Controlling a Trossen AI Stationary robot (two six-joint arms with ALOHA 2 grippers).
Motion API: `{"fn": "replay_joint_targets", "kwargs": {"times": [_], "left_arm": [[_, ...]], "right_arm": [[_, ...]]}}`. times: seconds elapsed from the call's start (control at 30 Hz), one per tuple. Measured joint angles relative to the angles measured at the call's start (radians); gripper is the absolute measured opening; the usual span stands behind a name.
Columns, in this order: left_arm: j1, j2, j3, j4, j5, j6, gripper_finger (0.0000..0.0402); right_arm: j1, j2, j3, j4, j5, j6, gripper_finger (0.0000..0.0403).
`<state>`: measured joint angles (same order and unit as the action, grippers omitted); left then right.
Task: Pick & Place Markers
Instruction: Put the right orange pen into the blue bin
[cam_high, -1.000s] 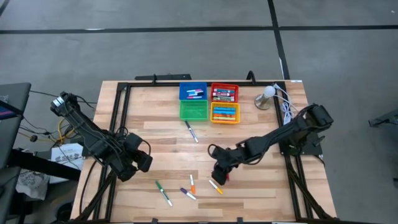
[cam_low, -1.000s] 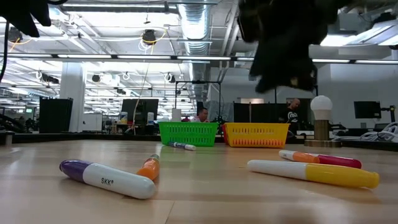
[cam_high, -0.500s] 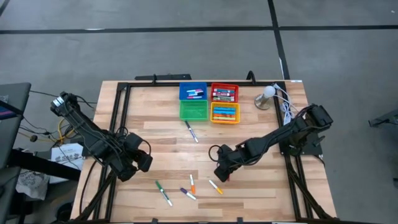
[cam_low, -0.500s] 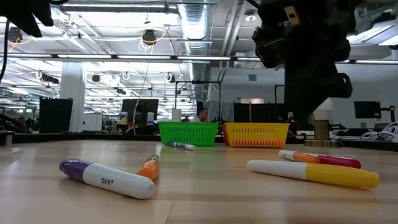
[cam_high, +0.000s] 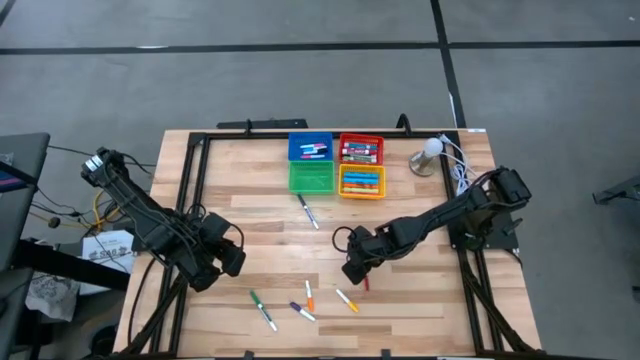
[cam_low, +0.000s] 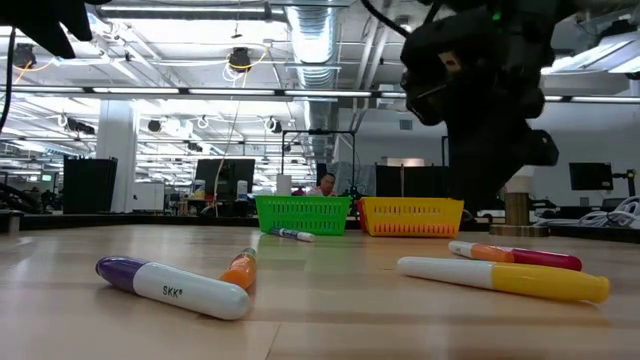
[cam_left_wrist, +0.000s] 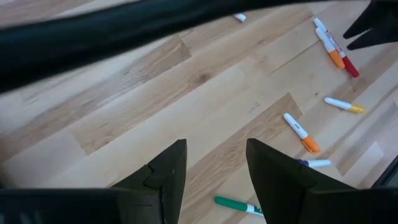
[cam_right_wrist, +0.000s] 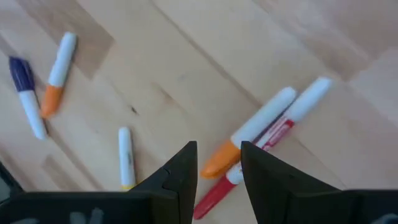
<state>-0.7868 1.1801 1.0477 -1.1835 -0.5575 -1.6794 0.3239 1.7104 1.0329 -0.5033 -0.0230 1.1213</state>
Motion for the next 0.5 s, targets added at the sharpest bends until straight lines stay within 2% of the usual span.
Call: {"fn": "replay_joint_targets", "kwargs": {"times": [0.5], "left_arm": [[0.0, 0.0, 0.0, 0.003, -0.005, 0.019, 0.0166]], "right_arm": [[-0.012, 0.082, 0.002, 0.029, 0.0, 0.004, 0.0112]]}}
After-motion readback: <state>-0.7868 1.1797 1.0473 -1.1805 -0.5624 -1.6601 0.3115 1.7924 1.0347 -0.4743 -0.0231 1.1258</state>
